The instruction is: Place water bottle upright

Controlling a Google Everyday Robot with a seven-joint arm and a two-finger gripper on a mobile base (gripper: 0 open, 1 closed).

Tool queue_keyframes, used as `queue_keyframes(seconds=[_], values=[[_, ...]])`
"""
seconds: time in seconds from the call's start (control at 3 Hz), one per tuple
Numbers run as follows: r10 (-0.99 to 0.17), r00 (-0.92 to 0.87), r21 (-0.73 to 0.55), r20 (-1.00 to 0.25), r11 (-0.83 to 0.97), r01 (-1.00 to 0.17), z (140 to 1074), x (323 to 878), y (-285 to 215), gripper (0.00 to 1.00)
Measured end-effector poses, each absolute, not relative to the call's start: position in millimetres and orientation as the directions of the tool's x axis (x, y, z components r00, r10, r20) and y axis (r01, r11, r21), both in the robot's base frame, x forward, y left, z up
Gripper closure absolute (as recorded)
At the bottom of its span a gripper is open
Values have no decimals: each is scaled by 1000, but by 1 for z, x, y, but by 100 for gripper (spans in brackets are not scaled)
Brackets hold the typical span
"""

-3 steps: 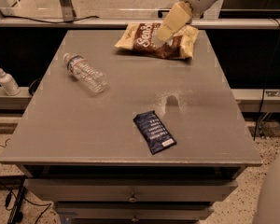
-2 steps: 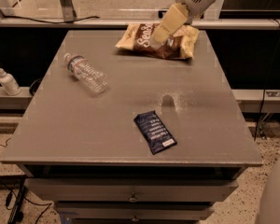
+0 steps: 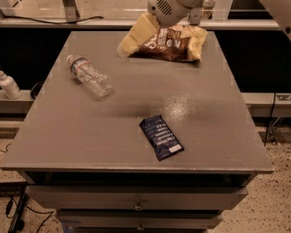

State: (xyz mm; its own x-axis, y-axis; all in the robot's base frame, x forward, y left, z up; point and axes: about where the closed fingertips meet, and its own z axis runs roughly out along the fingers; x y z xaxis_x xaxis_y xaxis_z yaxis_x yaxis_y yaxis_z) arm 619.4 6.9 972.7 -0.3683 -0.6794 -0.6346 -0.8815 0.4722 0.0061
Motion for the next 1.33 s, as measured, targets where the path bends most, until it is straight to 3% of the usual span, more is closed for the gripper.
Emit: queue_keyframes(seconds=[0.67, 1.33], values=[[-668, -415, 46, -618, 496, -867, 935, 620, 68, 0], [-694, -456, 45, -557, 523, -851, 900, 647, 94, 0]])
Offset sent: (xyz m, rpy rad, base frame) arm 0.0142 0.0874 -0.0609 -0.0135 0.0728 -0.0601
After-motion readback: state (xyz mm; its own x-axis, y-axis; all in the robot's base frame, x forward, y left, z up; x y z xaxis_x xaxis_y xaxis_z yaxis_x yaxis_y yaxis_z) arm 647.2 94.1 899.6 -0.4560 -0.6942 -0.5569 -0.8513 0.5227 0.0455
